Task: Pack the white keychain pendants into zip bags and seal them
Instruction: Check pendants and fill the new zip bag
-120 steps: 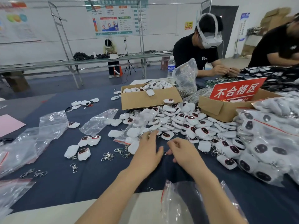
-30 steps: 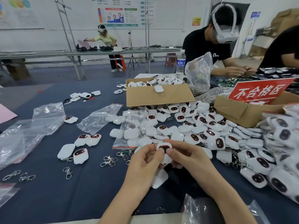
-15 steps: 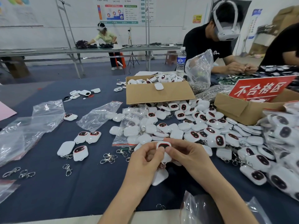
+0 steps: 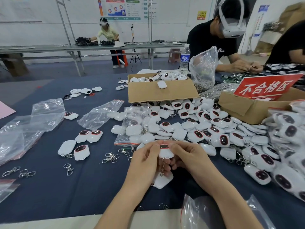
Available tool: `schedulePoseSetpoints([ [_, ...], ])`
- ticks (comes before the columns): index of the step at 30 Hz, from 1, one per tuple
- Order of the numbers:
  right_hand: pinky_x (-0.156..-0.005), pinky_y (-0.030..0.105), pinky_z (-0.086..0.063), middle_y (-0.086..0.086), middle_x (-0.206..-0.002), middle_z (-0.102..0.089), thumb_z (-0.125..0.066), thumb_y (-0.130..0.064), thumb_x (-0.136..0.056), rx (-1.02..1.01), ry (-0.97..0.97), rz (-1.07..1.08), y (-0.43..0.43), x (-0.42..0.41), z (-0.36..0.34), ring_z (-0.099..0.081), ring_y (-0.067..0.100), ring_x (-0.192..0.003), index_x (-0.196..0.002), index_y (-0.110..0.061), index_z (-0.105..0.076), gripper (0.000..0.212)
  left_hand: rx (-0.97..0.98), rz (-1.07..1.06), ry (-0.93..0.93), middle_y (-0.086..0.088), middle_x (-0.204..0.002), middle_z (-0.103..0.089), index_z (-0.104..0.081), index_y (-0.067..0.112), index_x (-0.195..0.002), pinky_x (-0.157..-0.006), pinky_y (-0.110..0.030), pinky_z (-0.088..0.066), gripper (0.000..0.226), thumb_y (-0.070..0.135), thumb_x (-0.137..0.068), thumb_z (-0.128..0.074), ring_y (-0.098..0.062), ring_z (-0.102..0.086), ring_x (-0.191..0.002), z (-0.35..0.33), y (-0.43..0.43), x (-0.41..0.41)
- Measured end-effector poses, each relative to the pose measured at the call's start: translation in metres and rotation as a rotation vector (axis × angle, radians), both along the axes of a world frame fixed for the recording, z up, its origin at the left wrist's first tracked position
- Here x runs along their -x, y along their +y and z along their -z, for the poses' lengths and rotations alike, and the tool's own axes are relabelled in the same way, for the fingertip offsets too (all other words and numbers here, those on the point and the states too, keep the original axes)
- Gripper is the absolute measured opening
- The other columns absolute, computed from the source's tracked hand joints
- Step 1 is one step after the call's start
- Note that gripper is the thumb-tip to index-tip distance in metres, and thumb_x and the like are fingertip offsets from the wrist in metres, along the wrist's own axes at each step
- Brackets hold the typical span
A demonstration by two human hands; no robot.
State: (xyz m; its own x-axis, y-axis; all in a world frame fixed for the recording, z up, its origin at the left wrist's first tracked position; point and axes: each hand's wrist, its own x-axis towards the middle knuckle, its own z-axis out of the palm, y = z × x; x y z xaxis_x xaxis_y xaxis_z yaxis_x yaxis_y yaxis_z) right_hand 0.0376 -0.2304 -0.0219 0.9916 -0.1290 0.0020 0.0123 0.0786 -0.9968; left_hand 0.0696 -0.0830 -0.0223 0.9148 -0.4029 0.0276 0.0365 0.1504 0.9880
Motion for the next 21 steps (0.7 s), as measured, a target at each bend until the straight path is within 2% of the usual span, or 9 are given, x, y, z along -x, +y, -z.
schedulePoseSetpoints([
  [5,-0.062,0.023,-0.057,0.003,-0.075,-0.076,-0.065,-0.02,-0.097,0.205,-0.014,0.005,-0.0058,0.0047,-0.0038,-0.069,0.013,-0.065,-0.098,-0.034,-0.081,0.021,-0.096,-0.051,-0.117,0.001,-0.058,-0.06,-0.076,0.026,-0.1,-0.043,-0.02,-0.042,0.033,0.022,-0.107,-0.043,-0.01,-0.052,-0.047,0.0045,0.0002,0.0022],
  [9,-0.063,0.022,-0.056,0.001,-0.074,-0.075,-0.065,-0.019,-0.097,0.352,-0.038,0.075,-0.0085,0.0054,-0.0017,-0.069,0.013,-0.063,-0.097,-0.035,-0.08,0.022,-0.101,-0.059,-0.2,0.008,-0.051,-0.055,-0.07,0.022,-0.106,-0.043,-0.013,-0.034,0.024,0.022,-0.107,-0.046,-0.004,-0.043,-0.039,0.008,-0.003,0.0067],
  [12,-0.06,0.018,-0.053,0.0,-0.07,-0.073,-0.063,-0.014,-0.098,0.394,-0.051,0.112,-0.0077,0.0053,0.0003,-0.066,0.008,-0.059,-0.092,-0.03,-0.079,0.024,-0.08,-0.028,-0.192,0.004,-0.053,-0.054,-0.069,0.023,-0.105,-0.04,-0.019,-0.031,0.023,0.02,-0.107,-0.047,-0.011,-0.039,-0.038,0.0075,-0.0041,0.0081],
  [16,-0.06,0.017,-0.051,0.001,-0.069,-0.073,-0.061,-0.012,-0.099,0.423,-0.04,0.116,-0.0085,0.0051,0.0001,-0.064,0.006,-0.057,-0.085,-0.025,-0.078,0.025,-0.081,-0.014,-0.173,-0.002,-0.064,-0.056,-0.069,0.017,-0.11,-0.04,-0.015,-0.03,0.022,0.018,-0.107,-0.047,-0.007,-0.038,-0.038,0.0069,-0.004,0.0076],
  [21,-0.062,0.022,-0.054,0.0,-0.068,-0.072,-0.059,-0.015,-0.099,0.521,-0.032,0.154,-0.0067,0.0049,0.0008,-0.063,0.006,-0.058,-0.085,-0.024,-0.076,0.024,-0.087,-0.017,-0.165,-0.002,-0.066,-0.061,-0.069,0.02,-0.106,-0.041,-0.019,-0.03,0.023,0.017,-0.107,-0.047,-0.02,-0.039,-0.041,0.0045,-0.0039,0.0092],
])
